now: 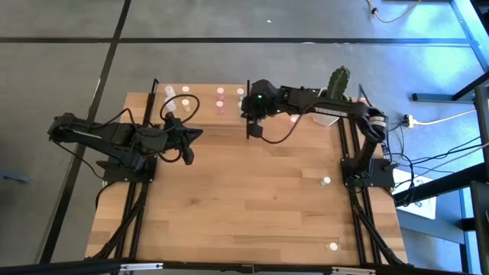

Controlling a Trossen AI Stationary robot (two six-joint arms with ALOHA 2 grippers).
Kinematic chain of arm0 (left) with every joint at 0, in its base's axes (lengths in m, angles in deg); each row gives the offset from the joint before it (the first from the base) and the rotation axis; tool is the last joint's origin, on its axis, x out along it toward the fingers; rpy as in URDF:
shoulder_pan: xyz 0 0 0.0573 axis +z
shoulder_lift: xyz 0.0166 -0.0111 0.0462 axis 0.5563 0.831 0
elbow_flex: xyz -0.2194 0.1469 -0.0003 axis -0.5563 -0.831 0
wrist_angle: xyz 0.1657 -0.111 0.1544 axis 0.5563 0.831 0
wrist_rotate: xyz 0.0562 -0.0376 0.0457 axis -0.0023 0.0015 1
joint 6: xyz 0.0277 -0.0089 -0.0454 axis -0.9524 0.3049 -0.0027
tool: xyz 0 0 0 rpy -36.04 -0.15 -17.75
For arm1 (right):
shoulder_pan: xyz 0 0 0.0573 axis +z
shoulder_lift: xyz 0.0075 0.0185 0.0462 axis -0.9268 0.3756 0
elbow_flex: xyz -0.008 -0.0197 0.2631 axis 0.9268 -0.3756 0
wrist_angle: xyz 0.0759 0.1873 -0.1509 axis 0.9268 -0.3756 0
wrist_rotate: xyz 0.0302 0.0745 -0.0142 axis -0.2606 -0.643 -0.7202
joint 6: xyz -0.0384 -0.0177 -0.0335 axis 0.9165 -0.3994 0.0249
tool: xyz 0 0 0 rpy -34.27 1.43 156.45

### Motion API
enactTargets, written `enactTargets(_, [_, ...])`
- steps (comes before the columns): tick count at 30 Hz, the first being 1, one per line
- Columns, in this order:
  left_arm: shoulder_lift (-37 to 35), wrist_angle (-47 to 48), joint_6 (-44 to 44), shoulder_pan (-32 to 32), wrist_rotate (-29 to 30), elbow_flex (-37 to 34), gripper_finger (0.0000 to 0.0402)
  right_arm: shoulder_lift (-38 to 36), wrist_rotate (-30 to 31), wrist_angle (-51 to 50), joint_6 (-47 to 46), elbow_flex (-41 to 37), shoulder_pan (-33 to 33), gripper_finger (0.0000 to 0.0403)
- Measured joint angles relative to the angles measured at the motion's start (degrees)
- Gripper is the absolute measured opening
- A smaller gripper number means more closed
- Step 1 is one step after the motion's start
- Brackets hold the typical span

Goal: Pick and place medicine bottles onto shelf by color
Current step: Put the green pill bottle on the shelf and align it with the other green pill bottles

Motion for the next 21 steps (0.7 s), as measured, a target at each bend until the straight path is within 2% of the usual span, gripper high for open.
enactTargets(8, [-0.02,0.42,-0.36,-0.01,-0.02,0.0,0.0001,-8.91,3.5,-1.83,-2.37,0.11,3.47,0.0004])
enactTargets(10, [-0.02,0.68,-0.37,-0.01,-0.02,0.0,0.0001,-11.56,6.49,-3.58,-3.71,0.15,5.03,0.0004])
enactTargets(13, [-0.02,0.87,-0.37,-0.01,-0.03,0.0,0.0001,-14.86,12.37,-8.98,-5.97,0.15,8.09,0.0004])
enactTargets(21, [-0.02,0.91,-1.83,-0.09,-2.66,0.0,0.0001,-21.65,17.6,-26.45,-22.26,0.17,17.56,0.0003])
